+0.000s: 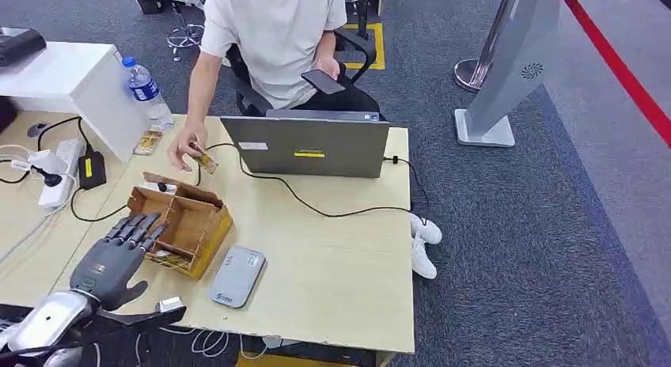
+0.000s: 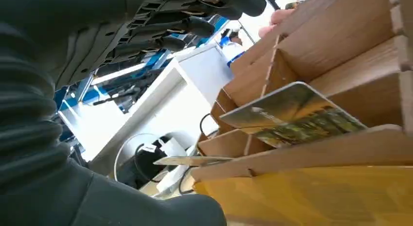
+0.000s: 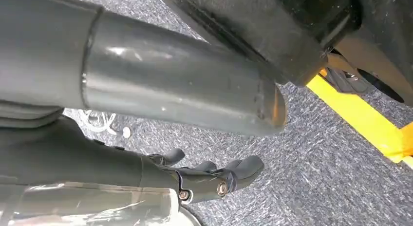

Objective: Pass the card to the sensor for recognition and then transmit it.

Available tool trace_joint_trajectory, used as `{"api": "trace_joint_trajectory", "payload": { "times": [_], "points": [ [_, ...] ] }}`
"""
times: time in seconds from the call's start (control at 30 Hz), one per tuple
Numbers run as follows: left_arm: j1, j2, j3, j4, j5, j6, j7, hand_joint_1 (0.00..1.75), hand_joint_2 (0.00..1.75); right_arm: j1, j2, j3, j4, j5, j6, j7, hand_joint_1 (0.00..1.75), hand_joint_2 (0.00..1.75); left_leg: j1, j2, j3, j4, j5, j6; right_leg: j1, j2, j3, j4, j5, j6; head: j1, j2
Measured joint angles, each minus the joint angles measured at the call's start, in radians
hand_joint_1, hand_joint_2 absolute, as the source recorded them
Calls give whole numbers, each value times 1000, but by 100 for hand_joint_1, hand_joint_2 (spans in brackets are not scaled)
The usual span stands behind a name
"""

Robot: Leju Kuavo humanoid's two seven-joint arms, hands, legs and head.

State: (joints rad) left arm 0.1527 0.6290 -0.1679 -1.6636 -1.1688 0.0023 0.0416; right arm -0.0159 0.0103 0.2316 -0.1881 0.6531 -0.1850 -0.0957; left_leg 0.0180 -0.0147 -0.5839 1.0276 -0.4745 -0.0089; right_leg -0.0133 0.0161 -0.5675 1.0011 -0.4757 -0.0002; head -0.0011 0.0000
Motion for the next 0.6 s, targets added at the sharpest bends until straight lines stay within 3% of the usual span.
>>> {"api": "trace_joint_trajectory", "payload": {
  "times": [0.3, 0.33, 0.4, 0.43, 0.6],
  "points": [
    [-46, -55, -28, 53, -14, 19, 0, 0, 175, -1, 2, 0, 0, 6, 0, 0, 0, 0, 0, 0, 0, 0, 0, 0, 0, 0, 0, 0, 0, 0, 0, 0],
    [-50, -58, -31, 58, -14, 19, 0, 0, 175, -1, 2, 0, 0, 6, 0, 0, 0, 175, 0, 0, 0, 0, 0, 0, 0, 0, 0, 0, 0, 0, 0, 0],
    [-55, -66, -34, 66, -14, 20, 0, 0, 175, -1, 2, 0, 0, 6, 0, 0, 0, 175, 0, 0, 0, 0, 0, 0, 0, 0, 0, 0, 0, 0, 0, 0],
    [-57, -69, -36, 69, -15, 21, 0, 175, 175, -1, 2, 0, 0, 7, 0, 0, 0, 175, 0, 0, 0, 0, 0, 0, 0, 0, 0, 0, 0, 0, 0, 0],
    [-63, -82, -40, 79, -18, 38, -10, 175, 175, -2, 2, 0, 0, 9, 0, 0, 0, 175, 0, 0, 0, 0, 0, 0, 0, 0, 0, 0, 0, 0, 0, 0]
  ]
}}
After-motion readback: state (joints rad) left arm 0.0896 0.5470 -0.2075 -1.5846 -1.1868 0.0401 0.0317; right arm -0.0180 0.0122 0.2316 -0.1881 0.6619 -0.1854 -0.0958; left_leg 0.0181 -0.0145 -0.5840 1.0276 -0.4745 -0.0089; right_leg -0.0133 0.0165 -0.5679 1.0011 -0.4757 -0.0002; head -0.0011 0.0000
